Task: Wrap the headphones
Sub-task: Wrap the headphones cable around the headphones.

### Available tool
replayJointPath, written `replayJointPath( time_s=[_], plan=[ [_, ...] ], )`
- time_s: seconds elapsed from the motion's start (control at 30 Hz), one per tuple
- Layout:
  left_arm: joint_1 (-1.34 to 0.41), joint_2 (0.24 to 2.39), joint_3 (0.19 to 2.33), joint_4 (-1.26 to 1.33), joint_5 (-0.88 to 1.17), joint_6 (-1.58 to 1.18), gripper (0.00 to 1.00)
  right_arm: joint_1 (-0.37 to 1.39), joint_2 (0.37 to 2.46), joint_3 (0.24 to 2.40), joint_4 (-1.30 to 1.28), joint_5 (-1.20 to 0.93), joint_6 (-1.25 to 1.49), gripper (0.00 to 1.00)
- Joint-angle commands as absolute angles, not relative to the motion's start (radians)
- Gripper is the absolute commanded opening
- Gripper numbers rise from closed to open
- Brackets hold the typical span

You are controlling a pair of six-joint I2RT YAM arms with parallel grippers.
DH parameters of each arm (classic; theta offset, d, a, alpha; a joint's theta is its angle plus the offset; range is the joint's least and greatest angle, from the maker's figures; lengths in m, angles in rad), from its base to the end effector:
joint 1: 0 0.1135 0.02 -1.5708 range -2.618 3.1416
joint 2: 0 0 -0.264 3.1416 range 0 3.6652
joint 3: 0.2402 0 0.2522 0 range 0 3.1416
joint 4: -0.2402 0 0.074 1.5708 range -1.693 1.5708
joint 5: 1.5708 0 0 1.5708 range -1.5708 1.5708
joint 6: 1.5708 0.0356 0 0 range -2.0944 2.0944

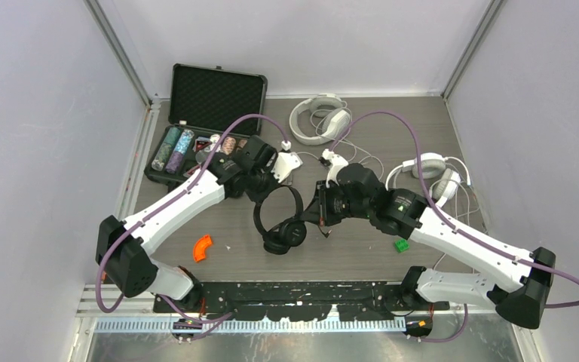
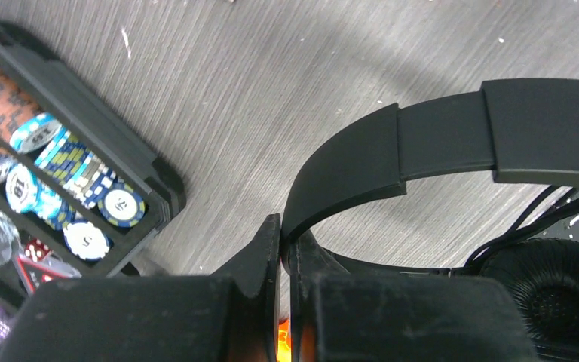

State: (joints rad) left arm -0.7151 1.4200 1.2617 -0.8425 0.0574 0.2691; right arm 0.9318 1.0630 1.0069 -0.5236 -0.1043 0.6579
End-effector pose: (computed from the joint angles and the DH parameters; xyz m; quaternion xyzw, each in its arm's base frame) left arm 0.2182 -0.1922 0.3029 0.4603 0.8416 -0.0890 0.2680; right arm 0.1349 0.1877 0.3304 -0.1445 0.8669 0.3711 0.2999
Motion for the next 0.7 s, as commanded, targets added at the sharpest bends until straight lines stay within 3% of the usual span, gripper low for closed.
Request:
replayJointPath(
  time_s=[0.0,0.3,0.67],
  plan=[
    [-0.722,1.391,1.305,-0.885,-0.103,0.136,0.00,0.924,1.075,1.084,-0.520,-0.158,0.711,0.00],
    [-0.751,1.403,1.345,-0.946,-0.215,-0.032,0.00,0.925,1.136,1.057,-0.310,-0.163,0.917,0.04],
    [-0.757,1.415,1.355,-0.914,-0.318,-0.244,0.00,0.926,1.236,1.095,-0.342,-0.048,0.987,0.11]
  ],
)
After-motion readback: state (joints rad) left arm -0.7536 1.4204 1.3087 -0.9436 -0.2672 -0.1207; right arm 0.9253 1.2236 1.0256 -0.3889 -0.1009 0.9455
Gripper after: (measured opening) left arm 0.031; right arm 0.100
